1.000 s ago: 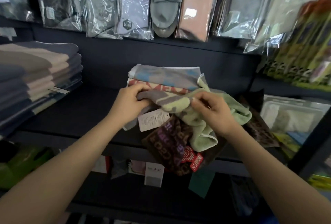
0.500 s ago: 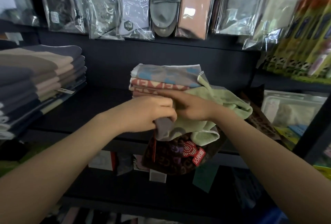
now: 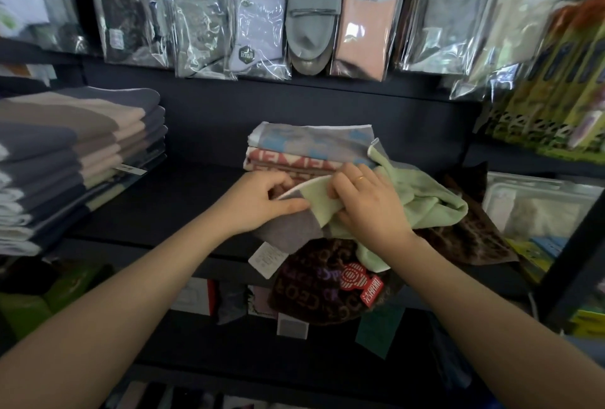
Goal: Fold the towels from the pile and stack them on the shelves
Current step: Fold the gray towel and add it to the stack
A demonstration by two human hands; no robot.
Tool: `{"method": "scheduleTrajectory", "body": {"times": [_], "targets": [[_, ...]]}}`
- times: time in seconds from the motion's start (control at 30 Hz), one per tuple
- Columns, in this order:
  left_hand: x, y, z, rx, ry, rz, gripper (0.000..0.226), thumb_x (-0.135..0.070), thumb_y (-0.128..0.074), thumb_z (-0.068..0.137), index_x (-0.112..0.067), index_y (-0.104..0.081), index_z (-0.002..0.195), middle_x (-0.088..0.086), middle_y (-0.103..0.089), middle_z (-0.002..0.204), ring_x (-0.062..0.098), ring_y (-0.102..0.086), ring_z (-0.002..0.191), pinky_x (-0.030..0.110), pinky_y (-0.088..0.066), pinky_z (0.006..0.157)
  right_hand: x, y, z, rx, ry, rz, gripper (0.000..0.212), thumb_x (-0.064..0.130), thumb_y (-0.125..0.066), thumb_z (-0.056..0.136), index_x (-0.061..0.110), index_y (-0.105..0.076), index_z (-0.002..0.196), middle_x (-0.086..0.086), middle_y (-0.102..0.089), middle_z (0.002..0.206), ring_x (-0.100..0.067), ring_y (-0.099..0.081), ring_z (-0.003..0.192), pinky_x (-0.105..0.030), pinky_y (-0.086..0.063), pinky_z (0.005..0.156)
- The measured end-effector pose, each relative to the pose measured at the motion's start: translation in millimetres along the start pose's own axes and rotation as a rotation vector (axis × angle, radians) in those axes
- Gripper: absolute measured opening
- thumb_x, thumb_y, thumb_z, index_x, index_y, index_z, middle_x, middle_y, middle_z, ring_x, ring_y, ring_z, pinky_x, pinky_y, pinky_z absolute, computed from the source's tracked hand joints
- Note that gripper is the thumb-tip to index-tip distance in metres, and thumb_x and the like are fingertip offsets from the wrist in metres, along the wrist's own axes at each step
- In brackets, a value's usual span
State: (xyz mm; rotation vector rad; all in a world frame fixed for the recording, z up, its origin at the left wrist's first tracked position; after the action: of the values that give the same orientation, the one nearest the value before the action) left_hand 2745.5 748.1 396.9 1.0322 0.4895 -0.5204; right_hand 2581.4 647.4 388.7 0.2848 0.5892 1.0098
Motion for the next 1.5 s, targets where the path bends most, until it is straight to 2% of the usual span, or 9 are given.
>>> {"method": "scheduleTrajectory", "body": {"times": [0.1, 0.23, 0.33, 0.4, 0.47, 0.57, 0.93, 1.17, 1.5], "targets": [[-21.5, -10.0, 0.1, -0.056, -0.202, 0.039, 0.015, -0.028, -0.067, 0.082, -0.019, -0.061, 0.072, -0.012, -0.038, 0.049, 0.005, -0.041, 0.051, 0.017, -0.030, 0.052, -5.8, 7.1, -25.6, 0.157, -0.145, 0.170, 0.023, 0.016, -0.046, 0.069, 0.017, -0.040, 0.091, -0.006, -0.054, 0.085, -0.020, -0.048, 0.070, -0.020, -0.021, 0.058], [-54.1, -17.2, 3.5, -0.119, -0.560, 0.261, 0.026, -0.037, -0.052, 0.086, -0.014, -0.065, 0.083, -0.015, -0.054, 0.080, 0.001, -0.049, 0.074, 0.019, -0.040, 0.061, -22.6, 29.4, -36.8, 0.499, -0.325, 0.710, 0.084, 0.006, -0.059, 0.074, 0.034, -0.019, 0.143, -0.007, -0.049, 0.120, 0.004, -0.049, 0.079, -0.017, -0.040, 0.068], [-71.6, -23.2, 1.8, -0.007, -0.660, 0.264, 0.022, -0.038, -0.045, 0.088, -0.023, -0.061, 0.089, -0.006, -0.065, 0.083, 0.005, -0.054, 0.079, 0.026, -0.043, 0.063, -36.5, 50.1, -26.9, 0.474, -0.293, 0.802, 0.083, 0.004, -0.056, 0.069, 0.057, -0.031, 0.128, -0.021, -0.057, 0.110, -0.023, -0.057, 0.080, -0.037, -0.047, 0.070], [-78.1, -27.2, -0.5, 0.036, -0.687, 0.261, 0.014, -0.040, -0.043, 0.088, -0.030, -0.053, 0.091, -0.007, -0.067, 0.079, 0.005, -0.056, 0.077, 0.024, -0.042, 0.064, -45.2, 51.8, -24.3, 0.457, -0.218, 0.745, 0.058, 0.006, -0.063, 0.069, 0.045, -0.056, 0.111, -0.012, -0.061, 0.095, -0.027, -0.055, 0.081, -0.044, -0.046, 0.072], [-80.2, -30.1, -4.8, 0.064, -0.670, 0.202, 0.012, -0.040, -0.046, 0.088, -0.030, -0.053, 0.090, -0.009, -0.066, 0.074, 0.004, -0.057, 0.070, 0.019, -0.042, 0.061, -49.2, 49.6, -26.1, 0.443, -0.137, 0.566, 0.026, 0.021, -0.067, 0.071, 0.024, -0.066, 0.097, -0.003, -0.058, 0.095, -0.026, -0.055, 0.086, -0.047, -0.047, 0.076], [-78.5, -31.5, -17.0, 0.093, -0.593, 0.020, 0.014, -0.037, -0.053, 0.086, -0.025, -0.059, 0.083, -0.006, -0.060, 0.067, 0.006, -0.054, 0.059, 0.012, -0.036, 0.055, -57.4, 43.0, -36.1, 0.376, -0.144, 0.304, 0.030, 0.039, -0.058, 0.070, 0.013, -0.065, 0.083, -0.010, -0.061, 0.105, -0.036, -0.057, 0.093, -0.048, -0.047, 0.078], [-33.7, -29.1, -38.1, 0.222, -0.061, 0.111, 0.023, -0.036, -0.071, 0.076, -0.015, -0.062, 0.081, -0.002, -0.063, 0.071, 0.006, -0.058, 0.066, 0.018, -0.039, 0.054, -103.7, 24.6, -41.2, 0.652, -0.710, -0.077, 0.034, 0.010, -0.045, 0.086, 0.018, -0.053, 0.118, -0.013, -0.054, 0.116, -0.036, -0.054, 0.100, -0.038, -0.043, 0.071], [-50.2, 2.0, 13.1, -0.314, 0.090, -0.152, 0.018, -0.026, -0.055, 0.091, -0.011, -0.057, 0.081, -0.001, -0.058, 0.072, 0.007, -0.052, 0.066, 0.026, -0.038, 0.062, -104.4, 49.2, 34.5, 0.006, -1.100, 0.941, 0.021, 0.005, -0.041, 0.092, 0.013, -0.048, 0.110, -0.011, -0.057, 0.100, -0.028, -0.057, 0.096, -0.037, -0.053, 0.077], [-122.7, 45.7, 4.6, -0.539, -0.101, -0.901, 0.015, -0.019, -0.046, 0.096, -0.022, -0.057, 0.086, -0.010, -0.065, 0.071, -0.001, -0.062, 0.064, 0.016, -0.049, 0.059, -37.1, 140.0, 99.9, -0.293, -0.626, 1.176, 0.016, 0.016, -0.046, 0.093, 0.008, -0.048, 0.107, -0.010, -0.057, 0.097, -0.022, -0.054, 0.093, -0.043, -0.045, 0.092]]}}
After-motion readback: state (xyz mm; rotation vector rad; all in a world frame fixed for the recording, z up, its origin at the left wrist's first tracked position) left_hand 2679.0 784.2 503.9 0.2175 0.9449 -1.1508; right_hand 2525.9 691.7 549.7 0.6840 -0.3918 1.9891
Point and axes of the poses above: each hand's wrist, its own z-axis towards the middle knuckle, its own y-axis out of the back of the hand, x = y × z, the point moved 1 cm from there along z, towards the middle knuckle
